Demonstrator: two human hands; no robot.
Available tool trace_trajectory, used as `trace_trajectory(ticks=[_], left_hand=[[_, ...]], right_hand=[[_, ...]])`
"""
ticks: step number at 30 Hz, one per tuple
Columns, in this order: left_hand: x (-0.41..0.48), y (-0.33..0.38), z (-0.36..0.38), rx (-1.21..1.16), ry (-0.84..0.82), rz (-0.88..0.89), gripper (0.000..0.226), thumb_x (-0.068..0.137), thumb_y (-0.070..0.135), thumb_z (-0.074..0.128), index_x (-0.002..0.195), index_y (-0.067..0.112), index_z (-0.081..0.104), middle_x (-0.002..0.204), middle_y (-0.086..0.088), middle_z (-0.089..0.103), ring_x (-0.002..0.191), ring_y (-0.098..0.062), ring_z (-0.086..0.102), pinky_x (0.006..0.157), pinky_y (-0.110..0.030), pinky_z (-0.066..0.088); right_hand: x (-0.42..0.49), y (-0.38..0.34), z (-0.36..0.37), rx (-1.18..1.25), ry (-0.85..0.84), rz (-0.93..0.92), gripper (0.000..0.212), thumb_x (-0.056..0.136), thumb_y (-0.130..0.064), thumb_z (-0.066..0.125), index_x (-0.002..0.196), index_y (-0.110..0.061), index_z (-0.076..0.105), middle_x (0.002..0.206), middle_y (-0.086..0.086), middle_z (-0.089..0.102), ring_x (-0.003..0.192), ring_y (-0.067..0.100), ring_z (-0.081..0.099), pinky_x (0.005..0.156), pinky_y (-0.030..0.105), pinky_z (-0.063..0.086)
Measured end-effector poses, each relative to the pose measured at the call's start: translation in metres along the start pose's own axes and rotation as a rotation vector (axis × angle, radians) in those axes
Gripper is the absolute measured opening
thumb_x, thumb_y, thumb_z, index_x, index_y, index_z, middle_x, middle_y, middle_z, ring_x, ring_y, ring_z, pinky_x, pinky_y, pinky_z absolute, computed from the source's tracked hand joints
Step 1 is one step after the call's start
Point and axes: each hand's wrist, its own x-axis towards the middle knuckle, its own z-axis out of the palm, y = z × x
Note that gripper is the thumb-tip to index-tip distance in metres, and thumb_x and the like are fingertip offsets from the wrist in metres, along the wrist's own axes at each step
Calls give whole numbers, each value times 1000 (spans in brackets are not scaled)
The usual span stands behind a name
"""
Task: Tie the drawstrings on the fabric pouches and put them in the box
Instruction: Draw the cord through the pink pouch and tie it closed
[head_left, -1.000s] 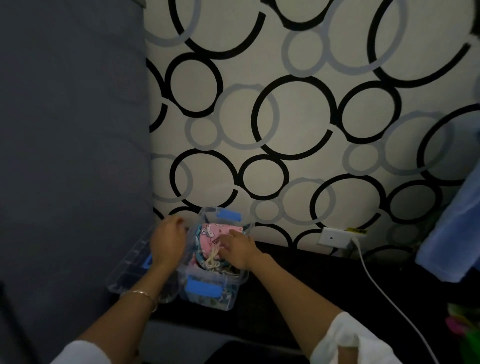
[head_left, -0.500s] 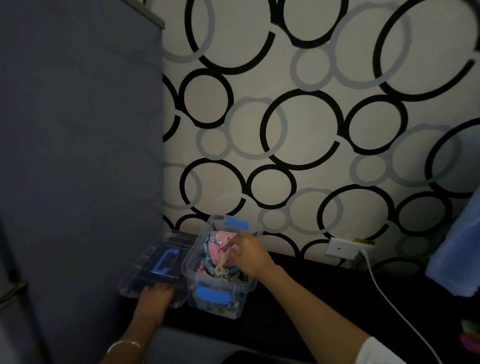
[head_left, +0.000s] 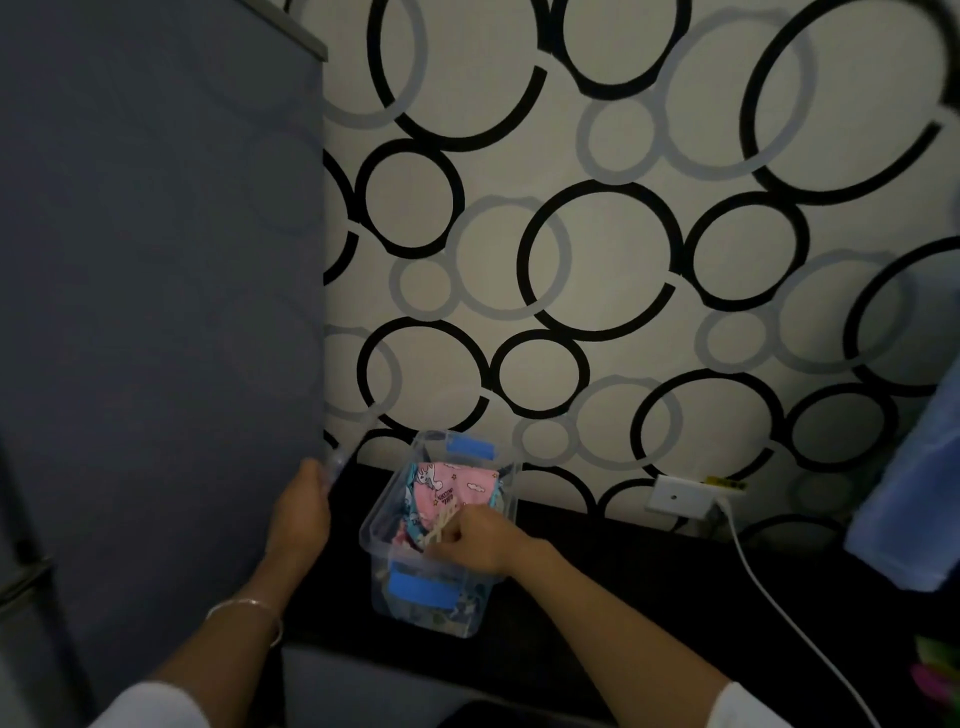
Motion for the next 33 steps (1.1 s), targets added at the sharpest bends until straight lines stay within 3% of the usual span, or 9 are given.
trace_trajectory(ticks=[5,9,12,15,16,19,22,25,33], left_hand=[[20,48,-33,-360,234,-145,7,97,9,47,93,9,42,88,-12,56,77,-23,51,66,-35,36],[23,80,-45,-636,453,-149,12,94,10,52,95,13,41,91,-8,58,80,-20,54,68,-32,41],[21,102,-46,-1020,473,-259,21,92,9,56,106,14,41,92,-2,59,76,-17,61,69,-35,54],[13,112,-32,-1245,237,-428,66,87,1,56,143,24,30,120,-3,56,95,-21,65,82,-37,58],[8,112,-24,-1229,170,-435,71,85,0,57,146,26,29,124,-1,53,102,-25,64,88,-41,55],[-10,107,-8,-973,127,-444,35,85,5,54,119,10,54,112,-8,63,100,-31,63,85,-39,52],[-34,98,8,-828,136,-602,31,87,20,55,116,10,51,109,-12,61,95,-29,58,83,-38,48],[-54,91,23,-546,214,-608,39,84,21,60,121,11,52,118,-14,60,114,-37,49,94,-47,45],[-78,91,38,-504,140,-719,50,82,13,68,126,-3,52,137,-26,41,123,-43,42,101,-45,38]], right_hand=[[3,3,-2,222,120,38,41,92,-40,60,60,-19,47,59,2,44,56,13,42,56,28,38],[10,-6,-6,507,349,72,24,92,-39,62,93,-15,64,90,2,64,84,14,59,88,41,53],[17,-19,-19,852,437,161,73,89,-50,62,147,-15,33,136,9,51,122,25,53,104,42,45],[28,-25,-29,1105,581,237,102,79,-60,69,154,-17,14,147,11,43,131,31,47,108,46,41],[28,-24,-32,1141,653,242,94,82,-48,71,153,-14,19,145,10,45,129,31,48,109,45,40],[24,-11,-30,1097,719,277,49,88,-3,57,134,-8,41,122,8,57,112,29,56,100,39,46],[31,17,-12,992,595,351,62,83,-20,56,141,-13,36,124,9,58,114,34,56,103,47,45],[55,68,17,816,536,375,87,71,-41,50,152,-28,22,133,6,54,119,32,54,103,49,45],[8,47,14,882,483,273,33,86,-36,53,115,-23,62,109,5,69,105,25,65,95,47,54]])
